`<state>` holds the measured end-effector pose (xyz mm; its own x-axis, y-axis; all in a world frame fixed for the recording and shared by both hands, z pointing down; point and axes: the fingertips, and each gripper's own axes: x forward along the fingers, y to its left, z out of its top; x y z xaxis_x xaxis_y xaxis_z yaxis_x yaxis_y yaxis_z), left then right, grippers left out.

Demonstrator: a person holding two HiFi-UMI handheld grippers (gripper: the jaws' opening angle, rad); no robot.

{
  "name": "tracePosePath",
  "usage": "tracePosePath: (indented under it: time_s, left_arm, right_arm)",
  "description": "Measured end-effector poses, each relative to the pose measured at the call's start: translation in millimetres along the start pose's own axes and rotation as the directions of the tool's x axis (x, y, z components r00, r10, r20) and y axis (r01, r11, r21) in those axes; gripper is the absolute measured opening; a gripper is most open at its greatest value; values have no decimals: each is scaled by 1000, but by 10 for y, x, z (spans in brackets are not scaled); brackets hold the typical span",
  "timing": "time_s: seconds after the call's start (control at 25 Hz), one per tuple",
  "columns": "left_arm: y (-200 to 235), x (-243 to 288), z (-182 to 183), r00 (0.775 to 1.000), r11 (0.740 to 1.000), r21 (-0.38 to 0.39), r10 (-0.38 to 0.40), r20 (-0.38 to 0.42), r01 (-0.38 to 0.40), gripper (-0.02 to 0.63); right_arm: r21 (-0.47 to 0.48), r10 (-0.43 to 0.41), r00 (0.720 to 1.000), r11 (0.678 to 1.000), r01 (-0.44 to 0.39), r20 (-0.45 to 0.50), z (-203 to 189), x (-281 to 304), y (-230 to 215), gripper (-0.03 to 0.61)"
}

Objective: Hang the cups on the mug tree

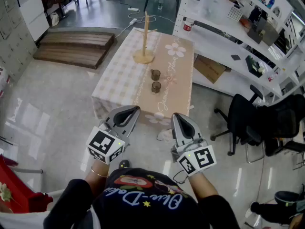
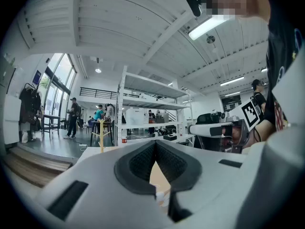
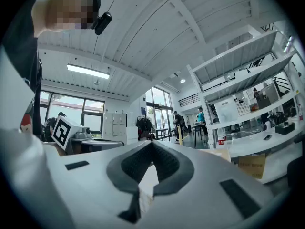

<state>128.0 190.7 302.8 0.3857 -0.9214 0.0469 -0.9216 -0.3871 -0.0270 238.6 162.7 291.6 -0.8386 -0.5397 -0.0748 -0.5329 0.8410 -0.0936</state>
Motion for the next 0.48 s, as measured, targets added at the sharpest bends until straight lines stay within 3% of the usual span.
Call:
tracePosePath:
  time_s: [0.48]
  left_arm:
    - [-48,6,3,1000,1000,5,8,1,-8,8]
  right_arm:
    - [-41,-27,1000,999,27,5,1,-22,-37,8]
